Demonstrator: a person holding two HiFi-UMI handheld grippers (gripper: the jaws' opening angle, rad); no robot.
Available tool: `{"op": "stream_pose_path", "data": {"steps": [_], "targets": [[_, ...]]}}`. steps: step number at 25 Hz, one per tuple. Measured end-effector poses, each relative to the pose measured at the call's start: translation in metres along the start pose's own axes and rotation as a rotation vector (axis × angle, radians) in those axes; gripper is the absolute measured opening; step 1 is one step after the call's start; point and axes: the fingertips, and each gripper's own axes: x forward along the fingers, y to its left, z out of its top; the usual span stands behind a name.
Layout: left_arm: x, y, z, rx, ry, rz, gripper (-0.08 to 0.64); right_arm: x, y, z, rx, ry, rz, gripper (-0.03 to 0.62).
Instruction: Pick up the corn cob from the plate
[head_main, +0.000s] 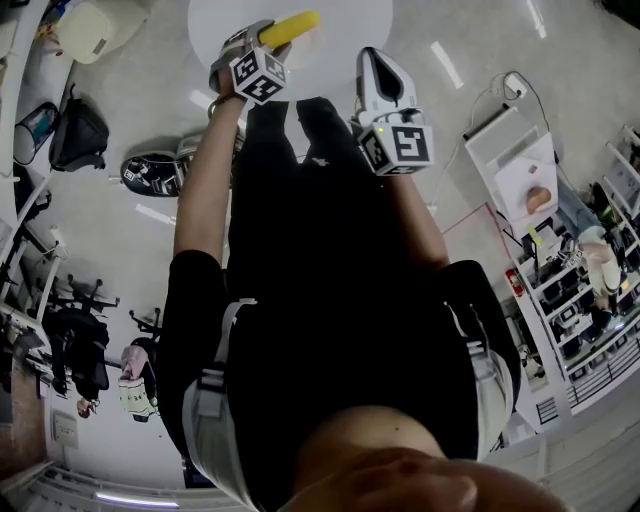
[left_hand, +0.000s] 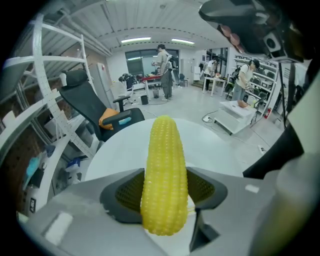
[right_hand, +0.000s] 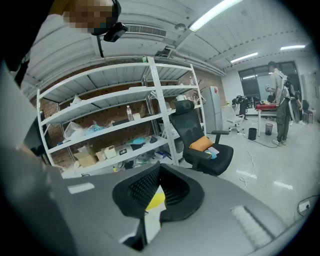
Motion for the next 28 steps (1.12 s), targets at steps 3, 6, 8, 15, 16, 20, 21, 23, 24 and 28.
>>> {"op": "stream_pose_path", "data": {"steps": [3,6,8,15,16,20,21,23,24,28], "targets": [[-0.008,0.01,0.005,-0.009,-0.032,0.062,0.267,-0.002,0.002,0.005,0.005,0.002,-0.006,0.008],[-0.017,0.019,0.011,-0.037,-0.074,0.116,0.267,-0.004,0.005,0.008,-0.006,-0.001,0.001,0.008],[-0.023,0.023,0.014,-0.072,-0.101,0.139,0.267,-0.005,0.007,0.01,-0.02,-0.005,0.011,0.008],[-0.037,0.035,0.021,-0.214,-0.163,0.171,0.267,-0.012,0.008,0.011,-0.035,-0.028,0.027,0.008],[-0.039,0.037,0.022,-0.234,-0.171,0.175,0.267,-0.013,0.01,0.013,-0.036,-0.032,0.032,0.009],[-0.048,0.042,0.021,-0.293,-0.198,0.197,0.267,-0.015,0.014,0.017,-0.036,-0.036,0.037,0.008],[-0.05,0.043,0.022,-0.311,-0.207,0.202,0.267,-0.016,0.015,0.019,-0.037,-0.038,0.039,0.008],[-0.054,0.047,0.023,-0.352,-0.228,0.213,0.267,-0.017,0.015,0.022,-0.038,-0.044,0.044,0.008],[-0.056,0.049,0.023,-0.372,-0.238,0.219,0.267,-0.018,0.014,0.021,-0.044,-0.045,0.045,0.008],[-0.063,0.055,0.022,-0.436,-0.27,0.245,0.267,-0.019,0.016,0.025,-0.04,-0.048,0.046,0.008]]}}
